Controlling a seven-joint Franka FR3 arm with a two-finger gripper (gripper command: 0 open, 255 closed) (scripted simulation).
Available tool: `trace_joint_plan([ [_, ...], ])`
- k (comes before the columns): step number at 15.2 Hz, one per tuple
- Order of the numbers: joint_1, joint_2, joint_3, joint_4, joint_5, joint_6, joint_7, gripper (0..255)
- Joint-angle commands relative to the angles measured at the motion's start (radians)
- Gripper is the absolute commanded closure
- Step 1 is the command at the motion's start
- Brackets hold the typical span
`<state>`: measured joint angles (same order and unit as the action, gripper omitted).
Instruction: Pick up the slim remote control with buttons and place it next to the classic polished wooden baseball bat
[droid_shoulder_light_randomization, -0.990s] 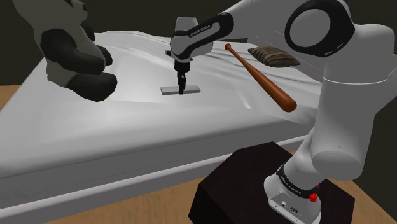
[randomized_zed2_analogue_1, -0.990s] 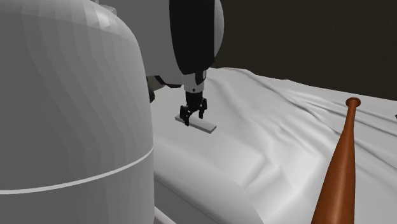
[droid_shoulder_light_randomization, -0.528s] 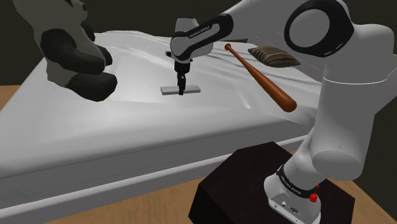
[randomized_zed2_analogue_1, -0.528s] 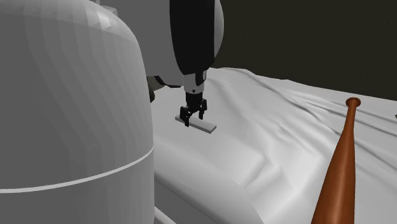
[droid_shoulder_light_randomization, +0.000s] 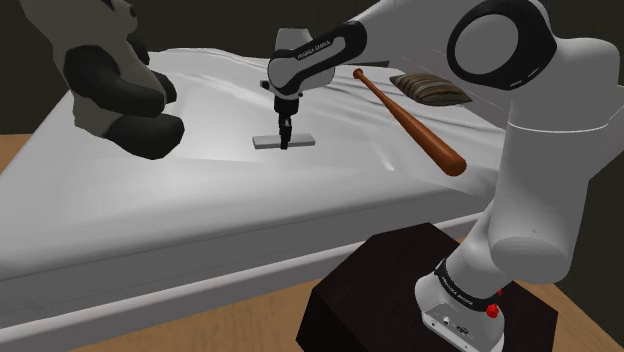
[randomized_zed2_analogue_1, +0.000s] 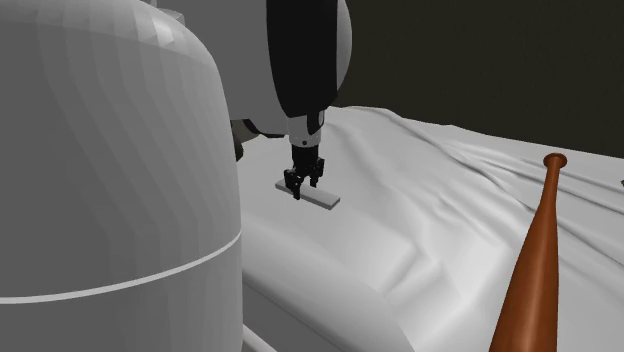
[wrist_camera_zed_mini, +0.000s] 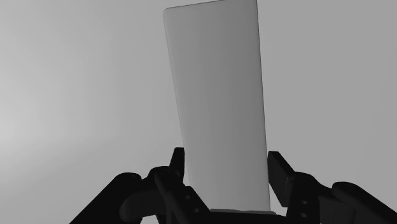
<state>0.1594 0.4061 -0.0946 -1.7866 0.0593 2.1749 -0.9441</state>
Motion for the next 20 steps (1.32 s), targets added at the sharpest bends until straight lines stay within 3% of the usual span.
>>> trace_joint_plan([
  [1,0.000,0.001,0.000,-0.001,0.000,0.000,0.000,255],
  [20,0.002,-0.092,-0.006,0.116,-0.013,-0.208,0.011,255],
])
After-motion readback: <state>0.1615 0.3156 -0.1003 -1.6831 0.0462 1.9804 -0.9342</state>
